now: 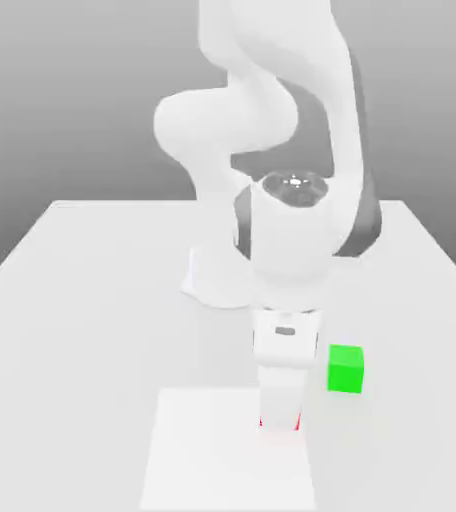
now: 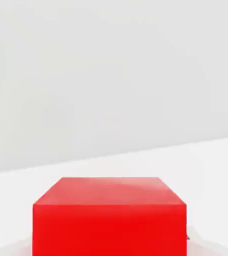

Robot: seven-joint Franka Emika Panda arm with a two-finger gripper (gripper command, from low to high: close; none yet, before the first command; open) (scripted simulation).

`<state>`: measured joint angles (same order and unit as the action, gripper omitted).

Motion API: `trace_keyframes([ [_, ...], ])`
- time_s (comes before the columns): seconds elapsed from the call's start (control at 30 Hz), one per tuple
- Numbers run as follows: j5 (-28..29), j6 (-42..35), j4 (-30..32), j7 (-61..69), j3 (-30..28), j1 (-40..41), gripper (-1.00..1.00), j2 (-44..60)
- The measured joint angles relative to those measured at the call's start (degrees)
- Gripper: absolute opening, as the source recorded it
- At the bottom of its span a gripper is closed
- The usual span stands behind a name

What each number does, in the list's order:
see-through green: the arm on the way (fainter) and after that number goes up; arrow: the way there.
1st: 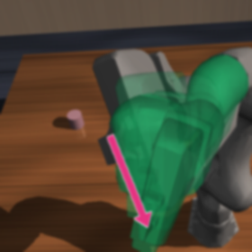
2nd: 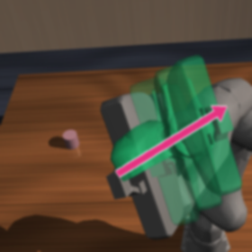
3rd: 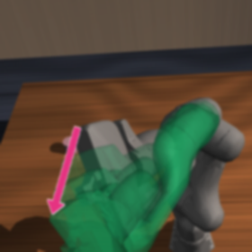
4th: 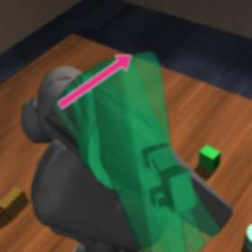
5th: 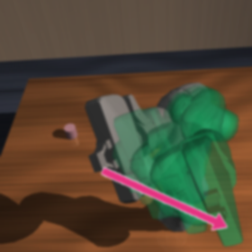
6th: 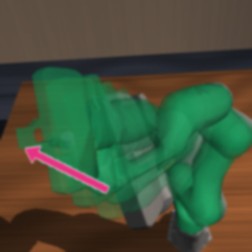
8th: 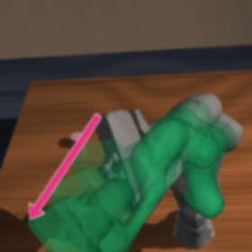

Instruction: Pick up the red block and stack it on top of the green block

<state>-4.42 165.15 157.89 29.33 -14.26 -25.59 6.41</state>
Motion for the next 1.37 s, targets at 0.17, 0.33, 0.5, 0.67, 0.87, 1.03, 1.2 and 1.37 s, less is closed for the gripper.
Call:
trace_keyframes([
  [0.17, 3.1, -3.1, 0.8, -2.4, -0.8, 0.0, -1.0, -3.7],
  [0.33, 3.7, -5.4, 2.1, -2.1, -0.6, 0.3, -1.0, -6.4],
  [0.5, -0.2, -7.3, 4.4, 8.2, 2.9, -3.6, -1.0, -9.1],
  [0.67, -0.8, -9.0, 6.8, 17.1, 4.3, -7.4, -1.0, -13.0],
  [0.87, 2.7, -10.8, 9.9, 24.7, 6.8, -10.8, -1.0, -18.8],
  [1.03, 6.8, -10.5, 11.9, 28.7, 8.9, -12.4, -1.0, -21.3],
  [1.2, 5.1, -2.0, 11.6, 30.5, 8.8, -13.4, -1.0, -12.7],
  [1.37, 4.2, 3.3, 11.5, 31.1, 8.9, -13.5, 1.0, -7.2],
])
